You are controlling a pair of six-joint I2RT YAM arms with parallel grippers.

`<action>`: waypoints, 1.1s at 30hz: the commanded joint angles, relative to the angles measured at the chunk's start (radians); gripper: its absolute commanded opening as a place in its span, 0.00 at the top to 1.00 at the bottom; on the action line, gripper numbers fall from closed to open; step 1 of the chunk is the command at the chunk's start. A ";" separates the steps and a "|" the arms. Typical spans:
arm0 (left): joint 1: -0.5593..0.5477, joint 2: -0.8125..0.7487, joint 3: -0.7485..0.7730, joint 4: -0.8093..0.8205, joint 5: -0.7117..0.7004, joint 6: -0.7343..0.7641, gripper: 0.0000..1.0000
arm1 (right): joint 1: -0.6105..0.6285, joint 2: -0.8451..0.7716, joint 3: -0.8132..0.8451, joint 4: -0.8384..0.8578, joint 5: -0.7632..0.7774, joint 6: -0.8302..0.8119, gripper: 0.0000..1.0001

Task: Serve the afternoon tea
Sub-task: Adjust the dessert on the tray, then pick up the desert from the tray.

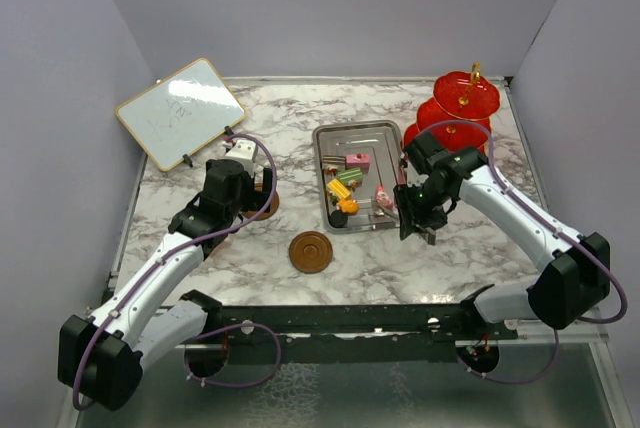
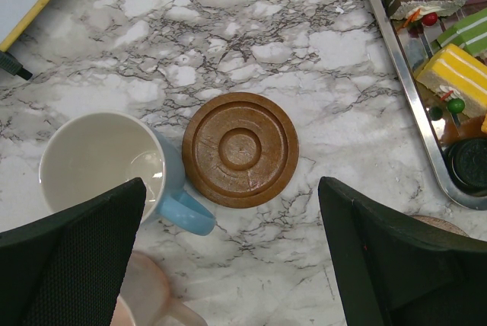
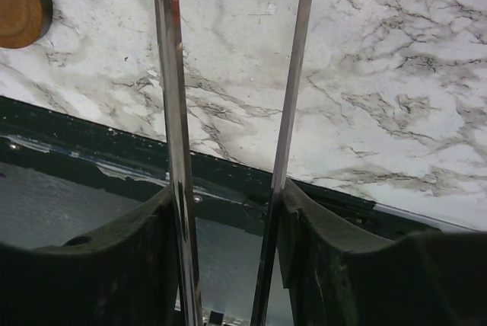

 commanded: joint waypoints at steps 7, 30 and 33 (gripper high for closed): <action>0.007 0.000 0.027 0.000 0.000 0.008 0.01 | 0.006 0.008 0.019 0.030 0.026 -0.016 0.49; 0.006 -0.003 0.026 -0.001 0.002 0.008 0.01 | 0.006 -0.052 0.068 -0.002 0.117 0.051 0.73; 0.005 -0.002 0.027 -0.002 0.004 0.008 0.01 | 0.006 -0.089 0.109 -0.056 0.148 0.088 0.74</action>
